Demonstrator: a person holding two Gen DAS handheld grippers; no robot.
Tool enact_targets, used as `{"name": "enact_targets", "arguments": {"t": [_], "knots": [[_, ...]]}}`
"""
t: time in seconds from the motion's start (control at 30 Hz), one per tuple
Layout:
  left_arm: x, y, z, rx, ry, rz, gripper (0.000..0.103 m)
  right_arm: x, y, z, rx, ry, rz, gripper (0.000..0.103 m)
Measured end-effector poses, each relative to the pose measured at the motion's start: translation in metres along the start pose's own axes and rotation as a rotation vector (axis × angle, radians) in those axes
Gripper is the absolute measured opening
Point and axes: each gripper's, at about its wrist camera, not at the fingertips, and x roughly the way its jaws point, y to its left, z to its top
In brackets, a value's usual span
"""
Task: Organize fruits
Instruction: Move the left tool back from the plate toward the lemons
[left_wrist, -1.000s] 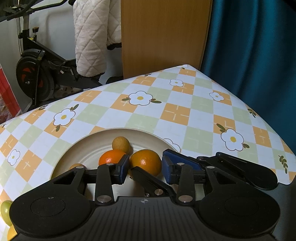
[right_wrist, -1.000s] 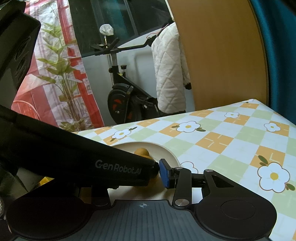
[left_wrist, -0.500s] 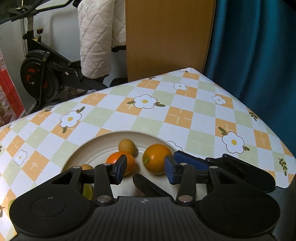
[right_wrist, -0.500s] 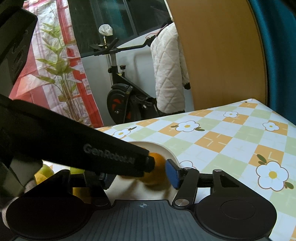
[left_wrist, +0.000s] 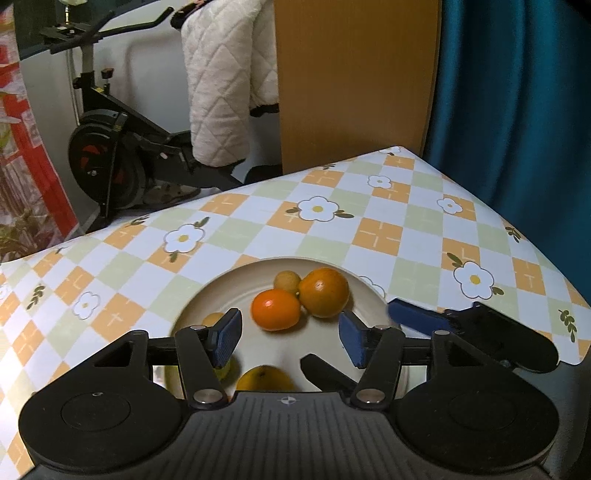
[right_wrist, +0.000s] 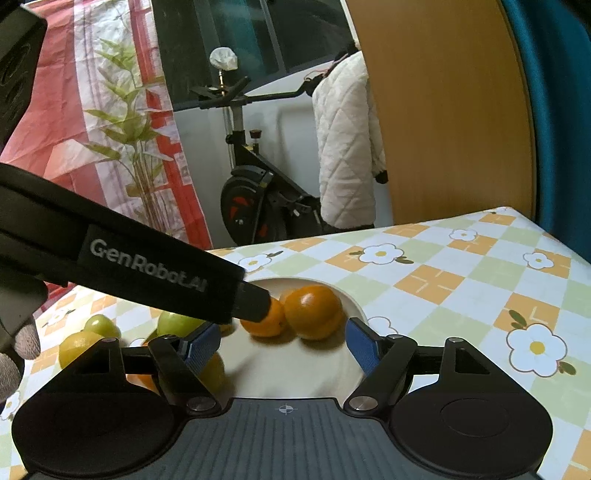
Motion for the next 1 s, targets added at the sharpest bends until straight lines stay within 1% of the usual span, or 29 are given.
{"name": "enact_targets", "arguments": {"t": [0.07,0.17,0.23,0.27,0.37,0.43,0.67,0.8,0.87,0.93,1.0], "knots": [[-0.005,0.002,-0.002,-0.003,-0.004,0.009,0.061,-0.004,0.003,0.001,-0.003,-0.003,0.005,0.089],[-0.014,0.005,-0.006,-0.005,-0.012,0.023,0.062,-0.008,0.006,0.001,-0.004,0.0,0.014,0.096],[-0.021,0.009,-0.01,-0.013,-0.02,0.033,0.068,-0.009,0.009,0.002,-0.007,0.011,0.007,0.1],[-0.025,0.011,-0.012,-0.019,-0.025,0.039,0.068,-0.009,0.011,0.002,-0.009,0.019,0.0,0.102],[-0.035,0.018,-0.016,-0.04,-0.035,0.055,0.07,-0.012,0.018,0.003,-0.018,0.04,-0.027,0.102],[-0.041,0.026,-0.02,-0.062,-0.042,0.067,0.072,-0.015,0.022,0.003,-0.024,0.045,-0.038,0.102],[-0.059,0.048,-0.037,-0.12,-0.042,0.136,0.078,-0.029,0.04,0.005,-0.047,0.014,-0.059,0.102],[-0.074,0.065,-0.052,-0.151,-0.067,0.194,0.08,-0.04,0.046,0.004,-0.021,-0.035,-0.009,0.103],[-0.086,0.076,-0.061,-0.193,-0.099,0.21,0.08,-0.046,0.047,0.002,0.009,-0.079,0.051,0.103],[-0.097,0.086,-0.068,-0.239,-0.135,0.214,0.08,-0.048,0.049,0.002,0.021,-0.087,0.091,0.103],[-0.108,0.094,-0.074,-0.275,-0.172,0.232,0.08,-0.048,0.056,0.003,0.013,-0.078,0.107,0.103]]}}
